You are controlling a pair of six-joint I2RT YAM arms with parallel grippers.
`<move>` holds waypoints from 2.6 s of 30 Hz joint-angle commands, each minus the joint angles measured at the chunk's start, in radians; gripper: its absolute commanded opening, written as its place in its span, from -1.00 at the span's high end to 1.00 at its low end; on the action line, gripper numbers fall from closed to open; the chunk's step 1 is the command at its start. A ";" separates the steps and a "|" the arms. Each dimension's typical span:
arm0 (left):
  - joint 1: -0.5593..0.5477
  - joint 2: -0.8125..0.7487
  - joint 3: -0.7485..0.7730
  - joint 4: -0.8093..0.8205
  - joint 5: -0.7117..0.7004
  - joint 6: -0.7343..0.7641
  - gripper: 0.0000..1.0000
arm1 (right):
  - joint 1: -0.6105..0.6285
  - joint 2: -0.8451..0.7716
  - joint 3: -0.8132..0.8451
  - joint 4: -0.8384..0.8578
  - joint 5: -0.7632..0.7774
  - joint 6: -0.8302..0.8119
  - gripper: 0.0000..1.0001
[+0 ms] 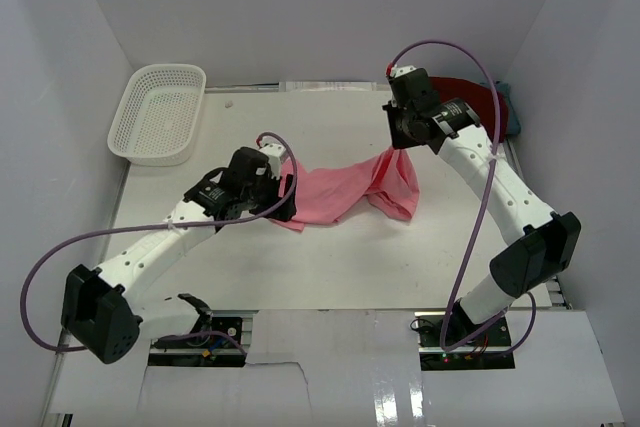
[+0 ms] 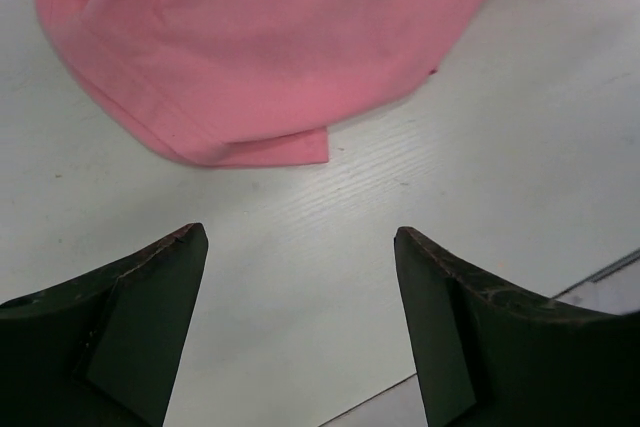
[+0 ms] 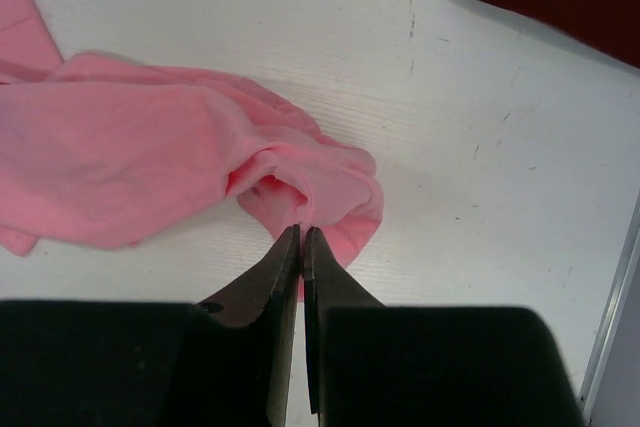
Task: Fold and stack the t-shirts
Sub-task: Flatten out the tshirt
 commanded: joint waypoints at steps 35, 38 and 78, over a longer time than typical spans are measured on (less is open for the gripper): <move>-0.283 0.505 0.164 0.053 -0.275 0.063 -0.06 | -0.047 0.024 0.027 0.079 -0.105 0.000 0.79; -0.277 0.519 0.171 0.051 -0.278 0.063 -0.03 | -0.051 0.018 0.014 0.084 -0.108 0.000 0.79; -0.154 0.628 0.172 -0.001 -0.106 0.026 0.40 | -0.087 -0.018 -0.039 0.110 -0.143 -0.005 0.79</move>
